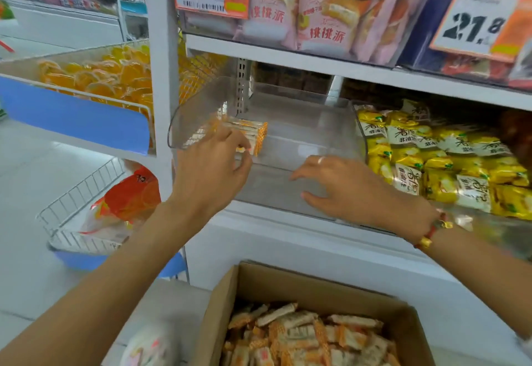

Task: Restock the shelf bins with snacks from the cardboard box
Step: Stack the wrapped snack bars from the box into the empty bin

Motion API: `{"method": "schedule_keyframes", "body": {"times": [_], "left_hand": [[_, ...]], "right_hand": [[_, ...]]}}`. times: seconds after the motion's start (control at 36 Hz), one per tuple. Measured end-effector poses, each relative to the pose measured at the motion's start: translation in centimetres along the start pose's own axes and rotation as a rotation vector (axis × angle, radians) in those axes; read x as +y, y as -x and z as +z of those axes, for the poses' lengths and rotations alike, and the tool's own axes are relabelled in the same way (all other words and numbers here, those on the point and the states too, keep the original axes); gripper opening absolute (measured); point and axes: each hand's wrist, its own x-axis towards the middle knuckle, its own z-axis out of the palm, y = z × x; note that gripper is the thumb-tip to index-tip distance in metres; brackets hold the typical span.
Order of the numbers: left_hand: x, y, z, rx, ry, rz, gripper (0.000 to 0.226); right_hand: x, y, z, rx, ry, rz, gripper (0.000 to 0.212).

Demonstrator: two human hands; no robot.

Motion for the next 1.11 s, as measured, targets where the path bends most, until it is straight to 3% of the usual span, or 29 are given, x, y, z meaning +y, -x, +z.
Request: {"method": "schedule_keyframes", "body": {"times": [0.17,0.53,0.64,0.81,0.92,1.0,1.11], "left_hand": [[4.1,4.7,2.2,-0.399,-0.004,-0.004,0.020],[4.9,17.1,13.2,-0.737,0.064,-0.065,0.024],[3.3,19.9,16.2,-0.897,0.040,0.019,0.024],[2.0,22.6,18.5,-1.181,-0.175,0.369,0.033],[1.3,24.3,19.5,-1.329,-0.032,0.416,0.039],[1.5,25.5,20.2,-1.442,-0.068,0.450,0.052],[1.4,25.7,20.6,-1.408,-0.055,0.446,0.049]], "right_hand": [[-0.3,7.6,3.5,-0.084,-0.129,0.080,0.028],[0.7,15.7,20.0,-0.463,-0.347,0.297,0.028],[-0.5,16.9,24.7,-0.545,-0.325,0.253,0.036],[-3.4,18.4,30.5,-0.611,-0.177,0.010,0.058],[-3.8,18.8,32.5,-0.592,-0.156,0.039,0.064],[-3.9,18.5,33.2,-0.522,-0.176,0.065,0.060],[-3.9,18.1,33.0,-0.406,-0.107,-0.022,0.051]]}}
